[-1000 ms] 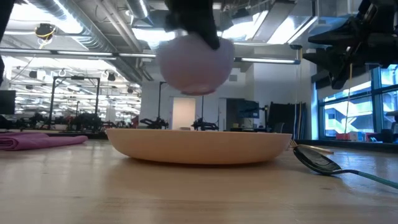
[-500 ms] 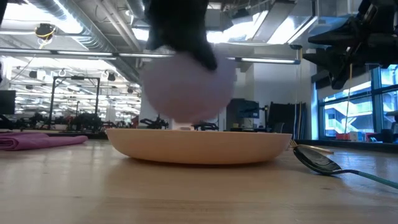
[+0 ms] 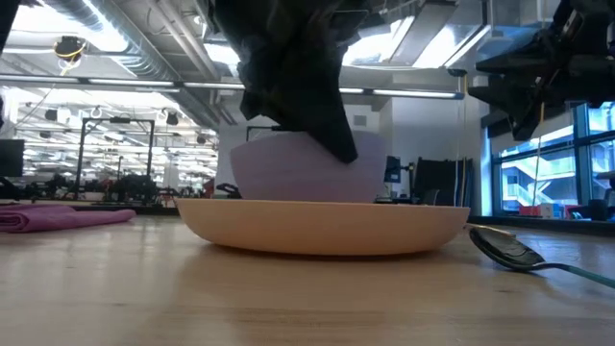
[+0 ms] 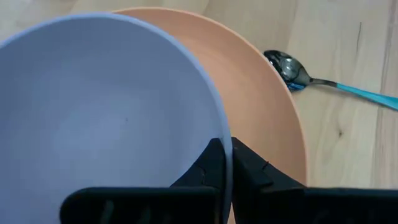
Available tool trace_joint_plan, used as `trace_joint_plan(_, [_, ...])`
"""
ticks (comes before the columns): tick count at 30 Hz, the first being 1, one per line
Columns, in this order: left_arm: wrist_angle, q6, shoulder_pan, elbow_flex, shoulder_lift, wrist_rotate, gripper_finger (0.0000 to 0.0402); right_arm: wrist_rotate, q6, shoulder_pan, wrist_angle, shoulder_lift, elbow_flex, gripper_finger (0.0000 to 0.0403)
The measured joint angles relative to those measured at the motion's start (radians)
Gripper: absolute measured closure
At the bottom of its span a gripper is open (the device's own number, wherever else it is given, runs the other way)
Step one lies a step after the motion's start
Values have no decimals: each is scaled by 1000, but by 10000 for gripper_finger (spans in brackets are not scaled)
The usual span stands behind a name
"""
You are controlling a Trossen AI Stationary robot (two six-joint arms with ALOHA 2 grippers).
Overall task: Set table place
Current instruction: Put the violet bowl on the orange plate
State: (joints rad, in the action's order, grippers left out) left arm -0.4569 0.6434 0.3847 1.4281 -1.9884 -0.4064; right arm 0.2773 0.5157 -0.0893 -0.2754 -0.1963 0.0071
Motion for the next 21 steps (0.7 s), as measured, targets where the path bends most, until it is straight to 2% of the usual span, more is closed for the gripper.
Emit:
trace_joint_plan(7, [-5,3,0,-4,2,40,358,0,4,0,2,0,0,221])
trace_joint_plan(16, [-8,-21,-23,1,19,35,315,0,4,0,2,0,0,221])
trace_joint_plan(21, [-67,-24,-26,96,25,35,305,-1,4,0,4,0,0,221])
